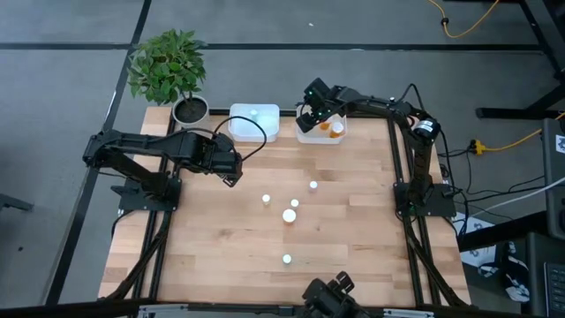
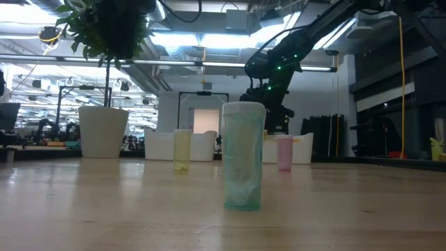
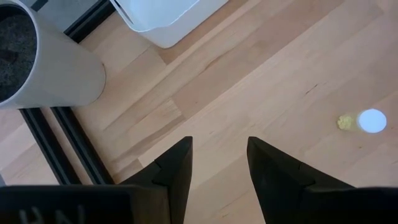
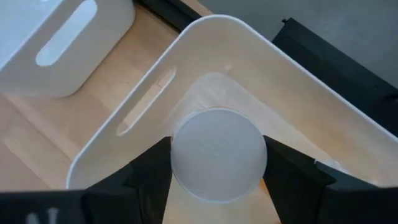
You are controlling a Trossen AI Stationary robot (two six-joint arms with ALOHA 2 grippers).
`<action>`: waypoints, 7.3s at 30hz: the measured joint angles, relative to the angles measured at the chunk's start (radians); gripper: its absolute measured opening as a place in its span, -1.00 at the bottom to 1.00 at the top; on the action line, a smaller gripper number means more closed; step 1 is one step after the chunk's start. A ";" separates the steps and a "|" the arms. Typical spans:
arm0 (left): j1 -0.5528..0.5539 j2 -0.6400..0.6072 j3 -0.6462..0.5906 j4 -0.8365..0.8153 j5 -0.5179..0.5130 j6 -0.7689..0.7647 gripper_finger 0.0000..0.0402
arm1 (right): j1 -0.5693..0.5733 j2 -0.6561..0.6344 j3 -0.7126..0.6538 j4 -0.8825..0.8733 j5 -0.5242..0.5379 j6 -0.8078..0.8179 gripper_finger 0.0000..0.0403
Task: Pick and place medicine bottles into bin by pill shape (circle, oval)
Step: Put the top orange capsule bottle into the right white bin, then put the orange capsule bottle into the right white bin
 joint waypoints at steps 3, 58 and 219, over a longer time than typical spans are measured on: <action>0.000 0.000 0.000 0.000 0.000 0.000 -0.27 | -0.002 0.000 0.000 -0.001 -0.003 -0.006 0.12; 0.000 0.000 0.000 0.001 0.000 -0.001 -0.27 | 0.033 -0.006 0.233 -0.395 -0.078 0.020 0.34; 0.000 0.000 0.000 0.000 0.034 0.299 -0.27 | 0.897 0.352 0.540 -0.616 0.095 1.044 0.56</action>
